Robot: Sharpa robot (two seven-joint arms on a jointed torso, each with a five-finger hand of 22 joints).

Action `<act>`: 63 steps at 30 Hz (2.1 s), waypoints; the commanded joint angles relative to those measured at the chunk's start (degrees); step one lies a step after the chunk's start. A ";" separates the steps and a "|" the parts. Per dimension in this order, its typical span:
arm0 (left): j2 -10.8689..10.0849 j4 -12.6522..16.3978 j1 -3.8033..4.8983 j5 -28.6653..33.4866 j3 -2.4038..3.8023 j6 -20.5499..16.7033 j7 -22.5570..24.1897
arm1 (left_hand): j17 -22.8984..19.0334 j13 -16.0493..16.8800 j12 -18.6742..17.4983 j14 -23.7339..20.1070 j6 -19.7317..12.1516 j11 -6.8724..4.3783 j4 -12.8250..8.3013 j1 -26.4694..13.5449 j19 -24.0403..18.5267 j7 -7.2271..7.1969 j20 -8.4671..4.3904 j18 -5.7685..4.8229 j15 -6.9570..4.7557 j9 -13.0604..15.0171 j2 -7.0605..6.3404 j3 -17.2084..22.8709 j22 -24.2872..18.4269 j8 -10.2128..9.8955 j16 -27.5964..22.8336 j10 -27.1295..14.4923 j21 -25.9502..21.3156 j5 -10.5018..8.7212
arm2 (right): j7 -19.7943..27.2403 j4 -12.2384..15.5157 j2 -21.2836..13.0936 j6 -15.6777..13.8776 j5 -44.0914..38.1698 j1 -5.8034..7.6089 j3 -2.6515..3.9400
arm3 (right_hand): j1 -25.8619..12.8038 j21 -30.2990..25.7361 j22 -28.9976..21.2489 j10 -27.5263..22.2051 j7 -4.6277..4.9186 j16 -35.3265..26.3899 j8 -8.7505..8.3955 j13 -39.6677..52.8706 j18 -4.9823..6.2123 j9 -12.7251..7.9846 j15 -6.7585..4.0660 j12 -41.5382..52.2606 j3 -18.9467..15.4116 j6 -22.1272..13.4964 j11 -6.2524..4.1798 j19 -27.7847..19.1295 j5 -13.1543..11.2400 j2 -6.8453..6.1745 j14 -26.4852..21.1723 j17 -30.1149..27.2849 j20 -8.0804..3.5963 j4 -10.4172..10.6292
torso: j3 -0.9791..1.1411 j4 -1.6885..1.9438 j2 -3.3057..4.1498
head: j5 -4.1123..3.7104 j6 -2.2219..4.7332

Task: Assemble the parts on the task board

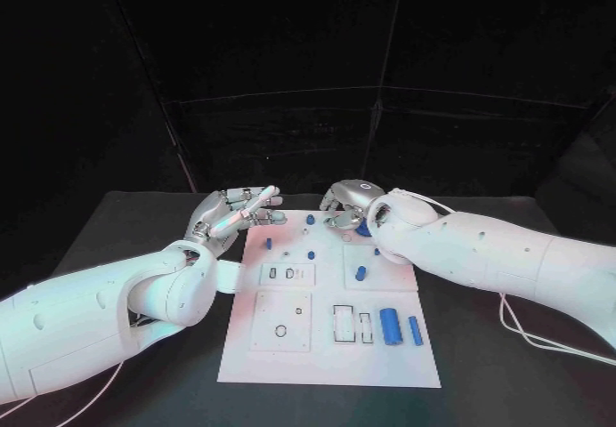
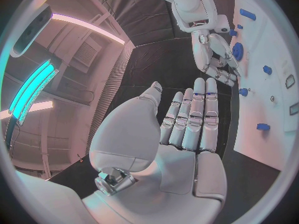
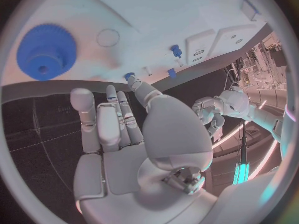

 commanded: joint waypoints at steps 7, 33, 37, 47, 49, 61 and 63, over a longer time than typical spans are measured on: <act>-0.46 -0.29 0.11 -1.18 0.04 2.03 -0.10 | 0.11 -0.07 -0.36 0.05 0.05 0.35 -0.39 0.54 0.29 0.14 0.00 0.18 0.19 -0.07 0.27 -0.05 -0.02 -0.28 -0.26 -0.05 0.20 0.20 | -0.66 8.52 -10.57 -0.48 14.93 0.17 0.02 | -0.07 3.71 5.88 4.97 -1.89 5.91 0.24 25.91 -1.19 0.01 -2.35 33.58 -9.43 -2.23 -2.72 3.98 2.60 -2.86 2.74 9.49 -2.16 4.14 | 0.23 -1.04 -0.16 | 0.18 0.52; 0.42 -1.48 0.01 -1.27 0.01 2.56 -0.28 | 0.17 -0.07 -0.49 0.03 0.11 0.32 -0.46 0.62 0.25 0.04 0.01 0.18 0.19 -0.05 0.45 -0.01 -0.04 -0.32 -0.33 -0.13 0.17 0.20 | -3.78 4.32 -10.39 6.05 13.03 0.18 0.11 | 1.88 7.19 11.51 9.05 -0.53 12.52 1.72 61.18 -2.11 0.02 -0.72 65.62 -17.33 -4.33 -1.18 7.06 2.85 -0.46 4.84 22.85 -0.60 10.61 | 0.07 -0.77 -0.03 | 0.19 0.13; 0.43 -1.48 0.01 -1.27 0.01 2.58 -0.29 | 0.17 -0.07 -0.49 0.03 0.11 0.32 -0.46 0.62 0.25 0.04 0.01 0.18 0.19 -0.05 0.45 -0.01 -0.04 -0.32 -0.33 -0.13 0.17 0.20 | -3.88 3.80 -9.97 6.58 12.95 0.18 0.11 | 2.49 7.42 11.90 9.76 -0.63 12.69 2.11 62.37 -2.17 0.11 -0.74 66.51 -17.43 -3.86 -1.25 7.27 2.99 -0.01 4.91 23.26 -0.58 10.71 | 0.08 -0.77 -0.03 | 0.13 0.07; 0.44 -1.63 0.01 -1.27 0.01 2.56 -0.50 | 0.17 -0.07 -0.49 0.03 0.11 0.32 -0.46 0.62 0.25 0.04 0.01 0.18 0.19 -0.05 0.45 -0.01 -0.04 -0.32 -0.33 -0.13 0.17 0.20 | -4.19 2.97 -8.97 7.92 10.92 0.17 0.10 | 6.12 8.38 13.57 11.57 -1.01 13.11 3.07 65.25 -2.48 0.16 -1.02 68.52 -16.58 -2.42 -1.63 8.20 2.98 1.12 5.12 24.31 -0.81 9.27 | 0.15 -0.76 -0.02 | 0.13 -0.05; 0.45 -1.65 0.01 -1.27 0.01 2.57 -0.52 | 0.21 -0.07 -0.57 0.03 0.10 0.32 -0.52 0.68 0.24 0.03 0.01 0.18 0.19 -0.05 0.50 0.00 -0.05 -0.37 -0.37 -0.18 0.16 0.20 | -4.34 2.74 -8.77 8.02 10.33 0.16 0.10 | 6.65 8.51 13.78 11.82 -1.06 13.16 3.20 65.59 -2.52 0.16 -1.06 68.74 -16.28 -2.15 -1.68 8.32 2.71 1.41 5.14 24.42 -0.84 9.01 | 0.14 -0.78 0.01 | 0.09 -0.07; 0.48 -1.73 0.01 -1.27 0.01 2.61 -0.64 | 0.21 -0.07 -0.57 0.03 0.10 0.32 -0.52 0.68 0.24 0.03 0.01 0.18 0.19 -0.05 0.50 0.00 -0.05 -0.37 -0.37 -0.18 0.16 0.20 | -5.62 2.32 -7.92 7.18 5.80 0.14 0.09 | 7.78 9.07 14.79 13.26 -1.32 13.29 3.87 67.50 -2.71 0.19 -1.25 69.98 -14.73 -0.38 -1.93 8.89 2.29 2.11 5.21 24.75 -1.01 8.22 | 0.15 -0.78 0.00 | -0.01 -0.24; 0.48 -1.73 0.01 -1.27 0.01 2.61 -0.68 | 0.21 -0.07 -0.57 0.03 0.10 0.32 -0.52 0.68 0.24 0.03 0.01 0.18 0.19 -0.05 0.50 0.00 -0.05 -0.37 -0.37 -0.18 0.16 0.20 | -5.93 2.48 -7.86 6.61 5.25 0.13 0.09 | 7.34 9.20 15.01 13.49 -1.49 13.30 4.11 67.76 -2.74 0.23 -1.34 70.16 -14.71 0.23 -2.05 9.03 2.25 2.01 5.21 24.78 -1.06 8.43 | 0.16 -0.77 0.00 | 0.00 -0.25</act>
